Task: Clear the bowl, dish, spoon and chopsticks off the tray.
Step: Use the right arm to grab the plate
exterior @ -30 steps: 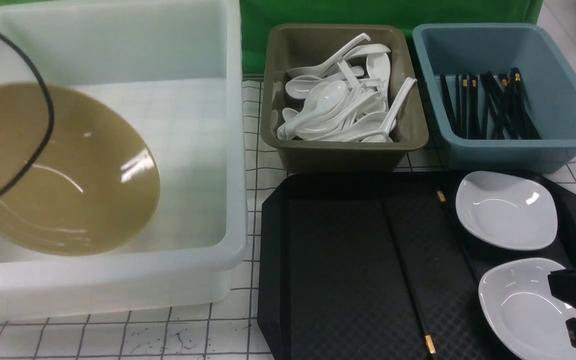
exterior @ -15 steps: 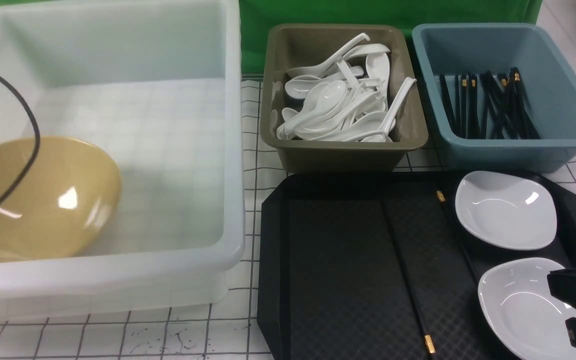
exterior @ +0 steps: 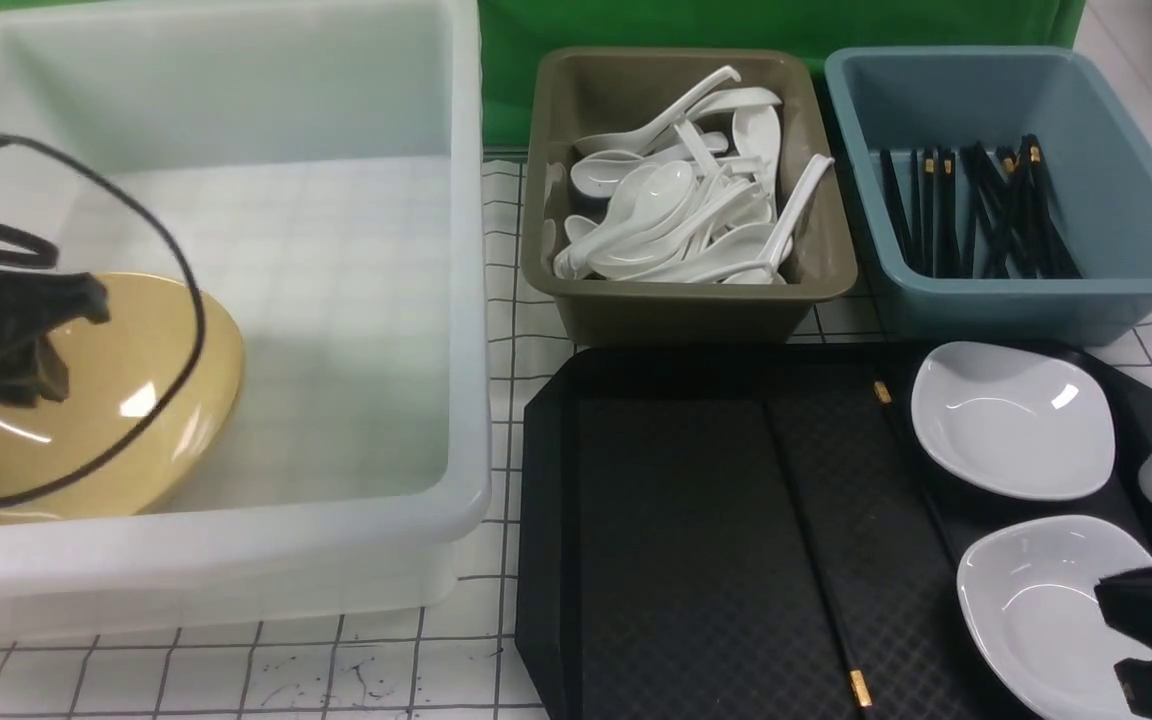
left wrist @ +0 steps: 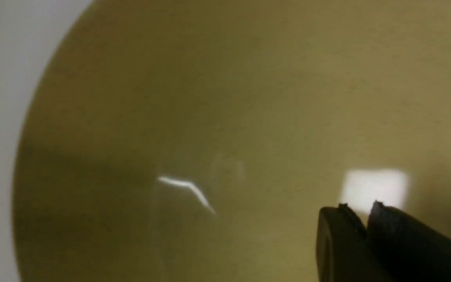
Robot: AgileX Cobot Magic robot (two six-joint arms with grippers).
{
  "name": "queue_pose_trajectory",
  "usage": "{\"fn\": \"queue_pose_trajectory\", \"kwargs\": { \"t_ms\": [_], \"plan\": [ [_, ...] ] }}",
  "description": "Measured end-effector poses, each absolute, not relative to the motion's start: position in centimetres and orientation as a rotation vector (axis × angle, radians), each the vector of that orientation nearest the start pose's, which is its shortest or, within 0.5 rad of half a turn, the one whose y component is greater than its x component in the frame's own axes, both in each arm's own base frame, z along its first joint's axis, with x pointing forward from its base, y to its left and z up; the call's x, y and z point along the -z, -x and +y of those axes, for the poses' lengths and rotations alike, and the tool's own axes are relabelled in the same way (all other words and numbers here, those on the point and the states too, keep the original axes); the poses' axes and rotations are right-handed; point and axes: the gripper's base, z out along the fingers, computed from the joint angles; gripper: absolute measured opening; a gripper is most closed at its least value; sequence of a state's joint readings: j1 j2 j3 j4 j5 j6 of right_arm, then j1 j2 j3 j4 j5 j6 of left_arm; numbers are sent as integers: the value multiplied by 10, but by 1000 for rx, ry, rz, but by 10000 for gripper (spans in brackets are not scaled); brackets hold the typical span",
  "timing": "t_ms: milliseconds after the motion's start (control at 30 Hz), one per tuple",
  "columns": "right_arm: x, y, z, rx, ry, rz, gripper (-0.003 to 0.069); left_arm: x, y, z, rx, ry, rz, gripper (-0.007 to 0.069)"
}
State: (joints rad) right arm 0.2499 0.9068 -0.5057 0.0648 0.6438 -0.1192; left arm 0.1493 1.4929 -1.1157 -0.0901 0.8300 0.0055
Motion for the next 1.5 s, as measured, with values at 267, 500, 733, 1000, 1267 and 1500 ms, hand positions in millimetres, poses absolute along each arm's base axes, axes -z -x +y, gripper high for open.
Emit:
{"fn": "queue_pose_trajectory", "kwargs": {
  "t_ms": [267,500,733,1000,1267,1500],
  "plan": [
    [-235,-187,29,231,422,2653,437,-368,-236,-38,105,-187,2303,-8],
    [-198,-229,30,367,383,2806,533,-401,-158,-27,-5,-240,2071,-8],
    [-169,-242,24,288,210,2922,512,-382,-109,2,-193,-106,1950,-8],
    [-171,-244,26,221,231,2937,277,-353,-69,32,-385,93,1764,-8],
    [-217,-222,31,75,335,2890,119,-314,-51,46,-389,313,1723,-8],
    [-310,-209,53,-167,379,2631,85,-298,-51,43,-359,272,1703,-8]
  ]
}}
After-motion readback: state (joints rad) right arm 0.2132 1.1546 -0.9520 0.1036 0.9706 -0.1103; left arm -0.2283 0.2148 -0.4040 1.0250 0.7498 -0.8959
